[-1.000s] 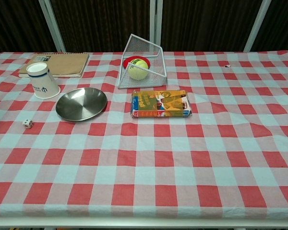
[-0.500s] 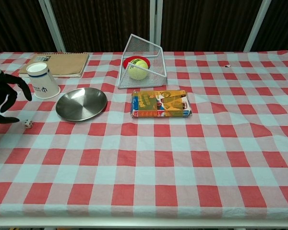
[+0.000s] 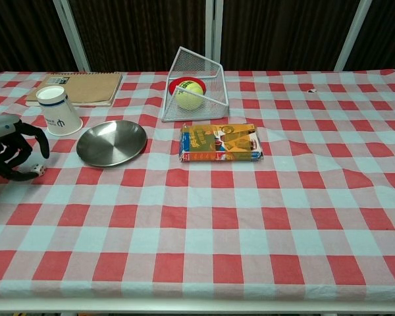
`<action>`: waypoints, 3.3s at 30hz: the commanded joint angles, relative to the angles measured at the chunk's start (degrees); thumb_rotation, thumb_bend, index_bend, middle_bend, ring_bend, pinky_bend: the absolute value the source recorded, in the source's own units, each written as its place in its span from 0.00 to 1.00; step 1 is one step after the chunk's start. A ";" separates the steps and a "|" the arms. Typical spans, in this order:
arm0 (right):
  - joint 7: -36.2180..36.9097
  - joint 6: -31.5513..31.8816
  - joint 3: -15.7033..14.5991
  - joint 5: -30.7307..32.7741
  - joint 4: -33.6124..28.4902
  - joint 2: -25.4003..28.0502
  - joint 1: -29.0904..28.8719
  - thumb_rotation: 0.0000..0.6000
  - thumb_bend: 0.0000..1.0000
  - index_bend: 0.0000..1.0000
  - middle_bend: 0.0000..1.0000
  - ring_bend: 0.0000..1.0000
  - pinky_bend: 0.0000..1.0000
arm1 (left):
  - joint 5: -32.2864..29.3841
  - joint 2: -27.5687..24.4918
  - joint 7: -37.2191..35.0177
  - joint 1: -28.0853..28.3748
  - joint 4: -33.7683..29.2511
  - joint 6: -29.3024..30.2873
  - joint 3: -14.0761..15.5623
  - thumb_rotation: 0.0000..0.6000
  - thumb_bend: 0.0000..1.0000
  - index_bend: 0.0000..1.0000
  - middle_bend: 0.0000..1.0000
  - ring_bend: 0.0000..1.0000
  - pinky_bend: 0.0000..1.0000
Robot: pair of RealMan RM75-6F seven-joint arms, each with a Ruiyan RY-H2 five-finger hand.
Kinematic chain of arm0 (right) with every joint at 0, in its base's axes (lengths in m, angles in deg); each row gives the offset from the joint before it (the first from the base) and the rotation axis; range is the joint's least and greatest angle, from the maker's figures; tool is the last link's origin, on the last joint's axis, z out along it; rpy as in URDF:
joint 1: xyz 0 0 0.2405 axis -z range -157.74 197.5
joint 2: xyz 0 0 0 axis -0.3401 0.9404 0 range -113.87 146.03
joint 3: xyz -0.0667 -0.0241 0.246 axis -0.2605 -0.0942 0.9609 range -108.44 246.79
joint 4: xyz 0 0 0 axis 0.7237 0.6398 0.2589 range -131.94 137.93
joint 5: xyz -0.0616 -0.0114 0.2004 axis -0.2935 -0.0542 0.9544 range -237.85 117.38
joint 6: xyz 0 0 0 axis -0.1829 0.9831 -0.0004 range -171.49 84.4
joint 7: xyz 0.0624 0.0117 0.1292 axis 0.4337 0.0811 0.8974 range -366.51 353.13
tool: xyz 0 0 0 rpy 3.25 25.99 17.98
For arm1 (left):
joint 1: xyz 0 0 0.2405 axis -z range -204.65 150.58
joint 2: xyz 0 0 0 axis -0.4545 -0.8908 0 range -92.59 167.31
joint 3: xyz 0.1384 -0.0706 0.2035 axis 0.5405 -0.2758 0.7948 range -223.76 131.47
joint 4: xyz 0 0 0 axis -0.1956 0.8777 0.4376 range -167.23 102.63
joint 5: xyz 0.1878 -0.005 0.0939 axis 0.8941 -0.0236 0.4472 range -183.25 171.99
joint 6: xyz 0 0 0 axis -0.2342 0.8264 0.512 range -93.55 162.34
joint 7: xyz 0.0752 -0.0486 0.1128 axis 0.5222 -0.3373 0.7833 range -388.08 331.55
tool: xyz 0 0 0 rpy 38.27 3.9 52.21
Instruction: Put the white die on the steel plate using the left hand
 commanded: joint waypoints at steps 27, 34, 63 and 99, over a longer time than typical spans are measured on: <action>0.18 0.15 -0.34 0.14 -0.06 0.24 0.40 1.00 0.22 0.08 0.07 0.00 0.00 | -0.30 -0.05 -0.74 4.33 -2.57 -0.15 -2.60 1.00 0.39 0.57 0.81 0.83 1.00; 1.19 0.68 -0.50 0.39 0.75 0.22 0.97 1.00 0.22 0.08 0.07 0.00 0.00 | -4.57 2.21 5.73 8.77 -2.64 -3.55 -5.38 1.00 0.39 0.54 0.81 0.83 1.00; 2.51 1.34 -0.60 -0.38 1.97 -0.01 1.21 1.00 0.22 0.08 0.07 0.00 0.00 | -14.57 -2.93 0.79 0.90 -7.44 6.35 -7.62 1.00 0.21 0.41 0.62 0.63 0.80; -0.87 -0.04 -0.20 1.05 -1.00 0.97 0.95 1.00 0.22 0.08 0.07 0.00 0.00 | -11.82 11.55 -32.50 9.86 22.99 -10.19 -15.17 1.00 0.14 0.34 0.18 0.10 0.21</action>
